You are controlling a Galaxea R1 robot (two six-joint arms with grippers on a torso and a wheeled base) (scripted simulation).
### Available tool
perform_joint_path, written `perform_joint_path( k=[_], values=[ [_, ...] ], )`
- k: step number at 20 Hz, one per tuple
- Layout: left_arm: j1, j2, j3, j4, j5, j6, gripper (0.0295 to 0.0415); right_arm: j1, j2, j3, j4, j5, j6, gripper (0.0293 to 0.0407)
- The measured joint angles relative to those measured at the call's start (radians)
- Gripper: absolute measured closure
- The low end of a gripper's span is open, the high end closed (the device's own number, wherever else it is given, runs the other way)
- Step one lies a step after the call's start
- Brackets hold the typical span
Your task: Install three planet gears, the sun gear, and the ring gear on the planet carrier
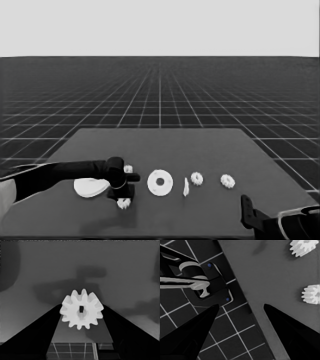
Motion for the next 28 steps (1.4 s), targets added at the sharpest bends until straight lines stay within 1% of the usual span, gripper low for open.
perform_joint_path(
  k=[4,5,6,7,8,10,14,16,17,19,24,25,26,28],
  values=[
    [0.0,0.0,0.0,0.0,0.0,0.0,0.0398,0.0,0.0,0.0,0.0,0.0,0.0,0.0315],
    [-0.076,-0.021,0.076,-0.084,0.037,-0.045,0.0398,0.0,0.0,0.0,0.0,0.0,0.0,0.0315],
    [-0.143,-0.029,0.112,-0.143,0.05,-0.069,0.0398,0.0,0.0,0.0,0.0,0.0,0.0,0.0315],
    [-0.183,-0.032,0.126,-0.18,0.055,-0.08,0.0398,0.0,0.0,0.0,0.0,0.0,0.0,0.0315],
    [-0.207,-0.033,0.133,-0.203,0.056,-0.085,0.0398,0.0,0.0,0.0,0.0,0.0,0.0,0.0315],
    [-0.229,-0.034,0.137,-0.225,0.057,-0.088,0.0398,0.0,0.0,0.0,0.0,0.0,0.0,0.0315],
    [-0.238,-0.034,0.139,-0.235,0.057,-0.09,0.0398,0.0,0.0,0.0,0.0,0.0,0.0,0.0315],
    [-0.257,0.24,-0.082,-0.253,0.071,-0.152,0.0398,0.0,0.0,0.0,0.0,0.0,0.0,0.0315],
    [-0.26,0.308,-0.152,-0.257,0.069,-0.142,0.0398,0.0,0.0,0.0,0.0,0.0,0.0,0.0315],
    [-0.262,0.368,-0.227,-0.26,0.065,-0.125,0.0398,0.0,0.0,0.0,0.0,0.0,0.0,0.0315],
    [-0.263,0.395,-0.267,-0.261,0.062,-0.113,0.0398,0.0,0.0,0.0,0.0,0.0,0.0,0.0315],
    [-0.195,0.401,-0.296,-0.189,0.056,-0.09,0.0398,0.0,0.0,0.0,0.0,0.0,0.0,0.0315],
    [-0.149,0.406,-0.321,-0.147,0.049,-0.072,0.0398,0.0,0.0,0.0,0.0,0.0,0.0,0.0315],
    [-0.11,0.412,-0.35,-0.111,0.038,-0.052,0.0398,0.0,0.0,0.0,0.0,0.0,0.0,0.0315]
  ],
)
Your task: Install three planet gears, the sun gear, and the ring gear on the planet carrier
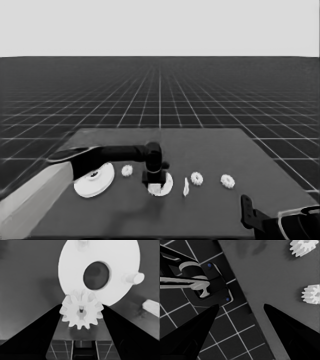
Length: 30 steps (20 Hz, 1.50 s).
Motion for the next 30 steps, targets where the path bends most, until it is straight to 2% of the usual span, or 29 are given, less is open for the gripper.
perform_joint_path(
  k=[6,7,8,9,10,16,17,19,22,26,28,30],
  values=[
    [0.017,0.003,-0.016,0.018,-0.007,0.01,0.0398,0.0,0.0,0.0,0.0,0.0,0.0,0.0315],
    [0.017,0.004,-0.016,0.018,-0.007,0.011,0.0366,0.0,0.0,0.0,0.0,0.0,0.0,0.0315],
    [0.017,0.004,-0.016,0.019,-0.007,0.011,0.0339,0.0,0.0,0.0,0.0,0.0,0.0,0.0315],
    [0.017,0.004,-0.016,0.019,-0.007,0.011,0.033,0.0,0.0,0.0,0.0,0.0,0.0,0.0315],
    [0.017,0.004,-0.016,0.019,-0.007,0.011,0.0327,0.0,0.0,0.0,0.0,0.0,0.0,0.0315],
    [0.018,0.004,-0.016,0.019,-0.007,0.011,0.0326,0.0,0.0,0.0,0.0,0.0,0.0,0.0315],
    [-0.042,-0.009,0.037,-0.045,0.014,-0.026,0.0326,0.0,0.0,0.0,0.0,0.0,0.0,0.0315],
    [-0.116,-0.014,0.071,-0.112,0.024,-0.052,0.0326,0.0,0.0,0.0,0.0,0.0,0.0,0.0315],
    [-0.146,-0.015,0.08,-0.143,0.024,-0.059,0.0326,0.0,0.0,0.0,0.0,0.0,0.0,0.0315],
    [-0.152,-0.015,0.081,-0.15,0.024,-0.06,0.0326,0.0,0.0,0.0,0.0,0.0,0.0,0.0315],
    [-0.184,-0.229,-0.002,-0.188,-0.031,0.248,0.0326,0.0,0.0,0.0,0.0,0.0,0.0,0.0315],
    [-0.19,-0.279,-0.112,-0.205,-0.047,0.391,0.0326,0.0,0.0,0.0,0.0,0.0,0.0,0.0315]
  ],
)
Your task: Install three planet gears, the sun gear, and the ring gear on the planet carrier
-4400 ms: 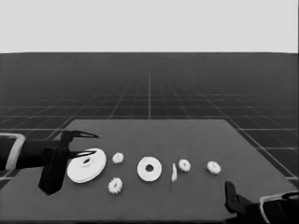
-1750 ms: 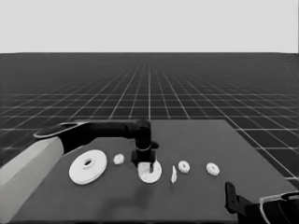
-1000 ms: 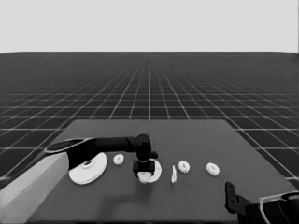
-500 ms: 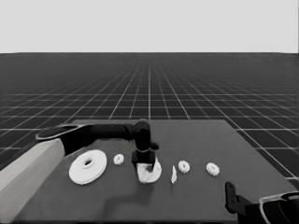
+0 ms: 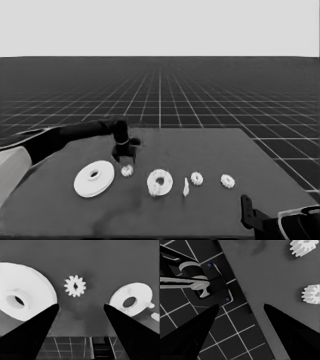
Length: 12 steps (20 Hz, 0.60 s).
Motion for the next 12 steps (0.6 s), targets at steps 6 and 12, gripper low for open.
perform_joint_path(
  k=[6,12],
  values=[
    [-0.001,-0.003,-0.074,-0.009,-0.008,0.079,0.0326,0.0,0.0,0.0,0.0,0.0,0.0,0.0315],
    [0.174,0.054,-0.22,0.125,-0.121,0.148,0.0326,0.0,0.0,0.0,0.0,0.0,0.0,0.0315]
  ],
)
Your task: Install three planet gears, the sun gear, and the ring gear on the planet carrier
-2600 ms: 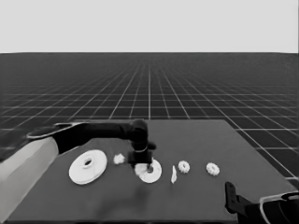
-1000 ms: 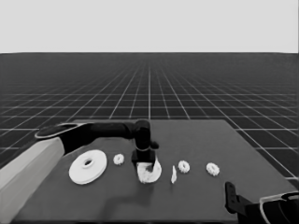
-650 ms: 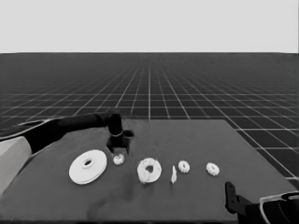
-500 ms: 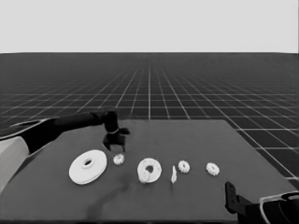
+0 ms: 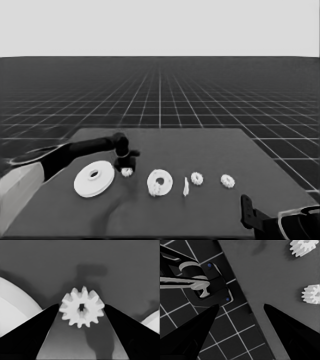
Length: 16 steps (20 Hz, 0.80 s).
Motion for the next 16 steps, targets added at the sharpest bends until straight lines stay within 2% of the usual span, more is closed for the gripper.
perform_joint_path(
  k=[4,6,7,14,16],
  values=[
    [0.005,0.003,-0.008,0.004,-0.005,0.004,0.0326,0.0,0.0,0.0,0.0,0.0,0.0,0.0315],
    [0.005,0.002,-0.01,0.005,-0.005,0.004,0.0394,0.0,0.0,0.0,0.0,0.0,0.0,0.0315],
    [0.005,0.002,-0.01,0.005,-0.005,0.004,0.0398,0.0,0.0,0.0,0.0,0.0,0.0,0.0315],
    [0.005,0.002,-0.01,0.004,-0.005,0.004,0.0398,0.0,0.0,0.0,0.0,0.0,0.0,0.0315],
    [-0.105,-0.048,0.119,-0.077,0.078,-0.055,0.0398,0.0,0.0,0.0,0.0,0.0,0.0,0.0315]
  ],
)
